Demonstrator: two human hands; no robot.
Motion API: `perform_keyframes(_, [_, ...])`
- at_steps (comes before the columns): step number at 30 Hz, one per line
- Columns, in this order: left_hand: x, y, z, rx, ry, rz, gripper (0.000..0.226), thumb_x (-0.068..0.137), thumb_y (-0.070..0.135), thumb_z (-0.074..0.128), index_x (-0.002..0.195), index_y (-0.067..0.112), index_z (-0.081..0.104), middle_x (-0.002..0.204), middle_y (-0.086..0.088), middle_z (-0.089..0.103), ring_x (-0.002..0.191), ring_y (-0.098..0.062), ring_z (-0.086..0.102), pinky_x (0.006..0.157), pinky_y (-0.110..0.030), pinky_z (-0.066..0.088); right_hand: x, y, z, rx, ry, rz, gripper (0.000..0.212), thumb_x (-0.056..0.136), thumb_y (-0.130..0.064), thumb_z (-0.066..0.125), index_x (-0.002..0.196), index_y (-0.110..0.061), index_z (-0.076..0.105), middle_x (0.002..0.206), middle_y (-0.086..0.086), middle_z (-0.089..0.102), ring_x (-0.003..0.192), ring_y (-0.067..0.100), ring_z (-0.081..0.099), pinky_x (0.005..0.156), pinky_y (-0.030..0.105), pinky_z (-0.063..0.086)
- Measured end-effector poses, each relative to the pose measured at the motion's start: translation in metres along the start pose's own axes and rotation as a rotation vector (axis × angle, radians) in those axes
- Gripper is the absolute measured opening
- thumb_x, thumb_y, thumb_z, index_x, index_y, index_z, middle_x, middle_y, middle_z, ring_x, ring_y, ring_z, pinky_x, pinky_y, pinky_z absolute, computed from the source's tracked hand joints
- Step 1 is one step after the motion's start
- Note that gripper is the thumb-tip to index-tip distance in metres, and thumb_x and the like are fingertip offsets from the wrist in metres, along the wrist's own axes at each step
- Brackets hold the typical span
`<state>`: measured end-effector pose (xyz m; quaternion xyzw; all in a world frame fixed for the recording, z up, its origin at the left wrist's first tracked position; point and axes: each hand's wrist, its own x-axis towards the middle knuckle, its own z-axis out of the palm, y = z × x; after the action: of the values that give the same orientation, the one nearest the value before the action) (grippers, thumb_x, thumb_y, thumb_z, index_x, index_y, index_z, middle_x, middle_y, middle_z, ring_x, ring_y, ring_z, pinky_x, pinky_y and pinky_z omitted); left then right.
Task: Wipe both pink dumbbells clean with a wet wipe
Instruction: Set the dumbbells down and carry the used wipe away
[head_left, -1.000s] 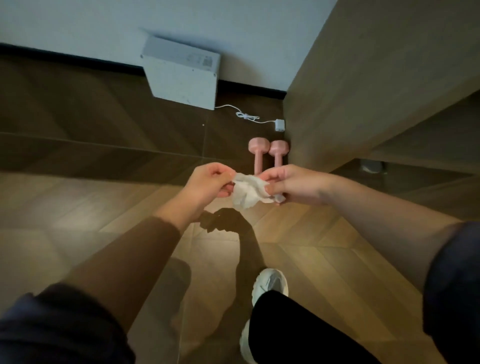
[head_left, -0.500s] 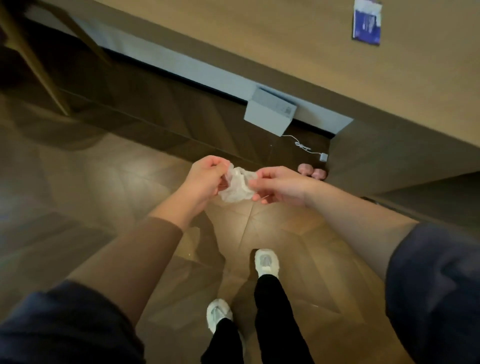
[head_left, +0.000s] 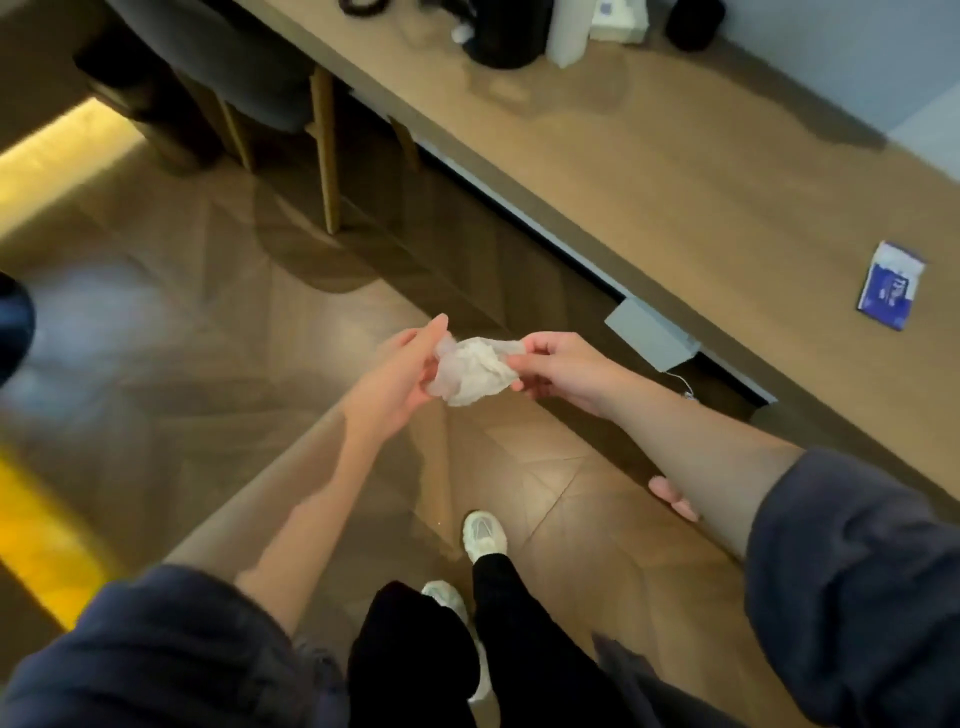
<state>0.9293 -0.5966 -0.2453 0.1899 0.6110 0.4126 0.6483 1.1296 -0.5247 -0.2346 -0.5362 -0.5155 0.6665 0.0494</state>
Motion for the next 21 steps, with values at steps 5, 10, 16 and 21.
perform_keyframes(5, [0.006,0.029,-0.053,-0.064,0.152,0.018,0.023,0.084,0.022,0.073,0.104,0.014,0.065,0.116,-0.014,0.064,0.103,-0.027,0.065,0.076,-0.040,0.055,0.046,-0.066,0.037,-0.077,-0.069,-0.026,0.019,0.094,-0.014,0.063,0.106,0.000,0.066,0.082,0.011,0.067,0.068,0.013,0.059,0.063,0.022,0.049])
perform_keyframes(10, [0.035,0.068,-0.114,-0.036,0.238,0.064,0.017,0.088,0.002,0.065,0.102,0.013,0.066,0.111,-0.013,0.068,0.100,-0.027,0.068,0.084,-0.039,0.056,0.108,-0.125,0.070,-0.144,-0.048,-0.056,0.014,0.091,-0.018,0.066,0.101,-0.007,0.068,0.084,0.011,0.070,0.072,0.013,0.063,0.067,0.023,0.051])
perform_keyframes(16, [0.079,0.132,-0.207,0.012,0.267,0.056,0.014,0.086,0.003,0.067,0.091,0.015,0.067,0.105,-0.016,0.067,0.094,-0.028,0.066,0.085,-0.042,0.056,0.175,-0.195,0.118,-0.227,0.002,-0.068,0.014,0.090,-0.026,0.068,0.099,-0.015,0.069,0.098,0.005,0.072,0.087,0.014,0.068,0.077,0.025,0.055])
perform_keyframes(21, [0.105,0.181,-0.278,0.014,0.253,0.062,0.012,0.086,0.002,0.068,0.085,0.014,0.068,0.093,-0.011,0.066,0.086,-0.024,0.065,0.075,-0.038,0.054,0.222,-0.250,0.158,-0.248,0.001,-0.069,0.012,0.091,-0.028,0.067,0.100,-0.019,0.068,0.099,0.001,0.071,0.090,0.014,0.069,0.073,0.021,0.053])
